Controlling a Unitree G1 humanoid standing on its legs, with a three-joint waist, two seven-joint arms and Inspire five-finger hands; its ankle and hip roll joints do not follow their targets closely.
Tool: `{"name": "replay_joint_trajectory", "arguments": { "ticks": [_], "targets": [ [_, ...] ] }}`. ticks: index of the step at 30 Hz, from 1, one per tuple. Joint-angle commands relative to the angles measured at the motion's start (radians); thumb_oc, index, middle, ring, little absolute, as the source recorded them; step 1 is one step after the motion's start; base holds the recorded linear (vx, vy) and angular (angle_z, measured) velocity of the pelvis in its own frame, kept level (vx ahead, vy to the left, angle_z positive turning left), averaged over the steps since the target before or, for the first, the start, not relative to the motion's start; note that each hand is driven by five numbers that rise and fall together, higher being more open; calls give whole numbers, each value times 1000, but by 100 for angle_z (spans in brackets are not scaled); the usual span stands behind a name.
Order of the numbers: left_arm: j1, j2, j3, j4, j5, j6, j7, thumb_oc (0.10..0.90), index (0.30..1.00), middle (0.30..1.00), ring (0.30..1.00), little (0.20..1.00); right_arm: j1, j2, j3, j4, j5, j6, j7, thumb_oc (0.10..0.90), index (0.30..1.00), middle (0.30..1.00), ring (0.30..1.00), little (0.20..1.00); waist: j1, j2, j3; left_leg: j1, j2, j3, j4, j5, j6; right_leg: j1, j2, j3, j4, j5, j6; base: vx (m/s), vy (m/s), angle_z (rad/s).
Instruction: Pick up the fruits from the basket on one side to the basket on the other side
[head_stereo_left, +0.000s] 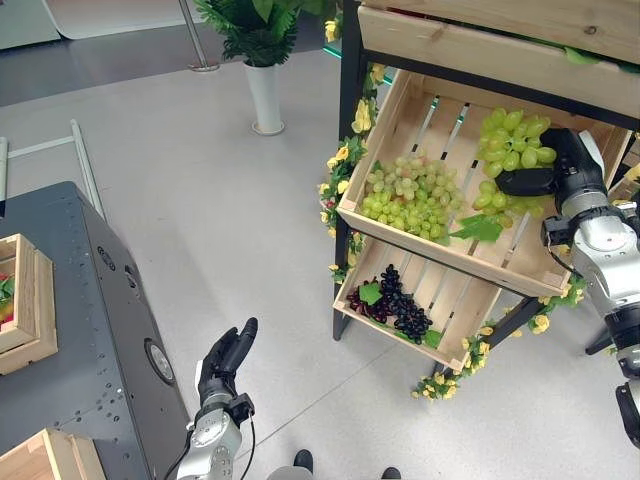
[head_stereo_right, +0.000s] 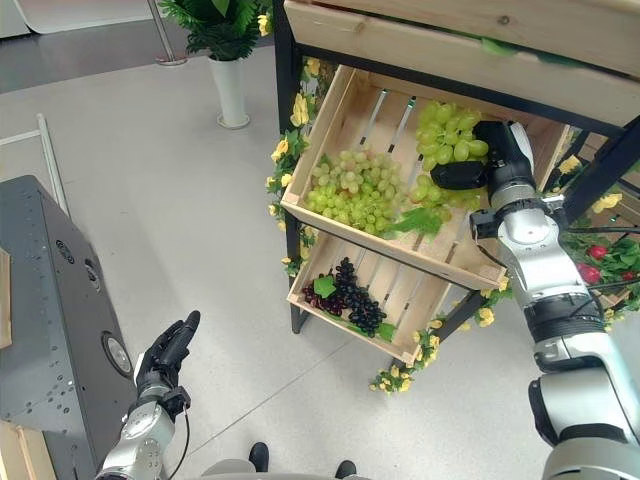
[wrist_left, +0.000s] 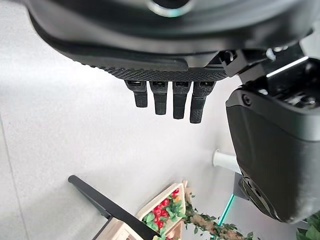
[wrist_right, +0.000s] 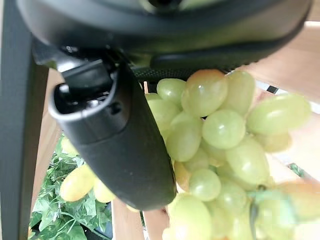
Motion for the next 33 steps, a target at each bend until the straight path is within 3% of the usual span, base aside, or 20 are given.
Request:
{"name": "replay_joint_trajectory", "arguments": {
  "ticks": [1, 8, 14, 15, 16, 19, 24, 33],
  "targets": [
    [-58, 78, -67, -29, 1, -90, -7, 800, 900, 900, 900, 900, -265, -150, 73, 62, -73, -82, -109, 400, 300, 300, 300, 300, 43, -25, -95, 51, -21, 12, 9, -175, -10, 79, -15, -48, 6, -101, -5, 40, 0, 6],
    [-55, 82, -73, -29, -4, -93, -9, 800, 900, 900, 900, 900, -337, -187, 184, 154, -164, -29, -46, 400, 300, 300, 300, 300, 55, -27, -95, 56, -18, 3, 9, -183, -17, 87, -14, -52, 6, -106, 1, 15, 0, 3],
    [-60, 85, -71, -34, -8, -84, -1, 800, 900, 900, 900, 900, -362, -184, 259, 230, -185, 52, 115, 400, 300, 300, 300, 300, 65, -31, -93, 52, -19, -5, 9, -179, -17, 87, -16, -62, 6, -106, 0, 1, 1, 1],
    [-62, 85, -68, -30, -4, -83, -4, 800, 900, 900, 900, 900, -362, -178, 271, 260, -176, 77, 181, 518, 476, 476, 476, 476, 69, -33, -91, 53, -18, -5, 9, -179, -18, 89, -16, -65, 6, -106, 0, 0, 0, 0],
    [-64, 84, -65, -31, -1, -78, -5, 800, 900, 900, 900, 900, -363, -171, 281, 276, -160, 100, 241, 800, 900, 900, 900, 900, 71, -35, -90, 52, -18, -5, 9, -178, -18, 89, -17, -66, 6, -106, 0, 0, 0, 0],
    [-71, 85, -58, -27, -1, -70, -7, 800, 900, 900, 900, 900, -366, -149, 301, 298, -116, 144, 314, 800, 900, 900, 900, 900, 75, -37, -88, 54, -17, -6, 9, -177, -19, 91, -17, -69, 6, -107, -3, 0, 0, 0],
    [-80, 85, -62, -27, -10, -70, -40, 800, 900, 900, 900, 900, -394, -140, 303, 401, -137, 82, 330, 800, 900, 900, 900, 900, 85, -40, -85, 56, -16, -10, 9, -176, -20, 96, -15, -73, 6, -107, -4, 2, -3, 2],
    [-69, 84, -81, -50, -28, -83, -52, 800, 900, 900, 900, 900, -402, -140, 289, 358, -110, 70, 292, 800, 900, 900, 900, 900, 80, -37, -81, 59, -16, -6, 9, -177, -21, 97, -13, -71, 6, -106, -5, 0, 0, 0]
  ]
}}
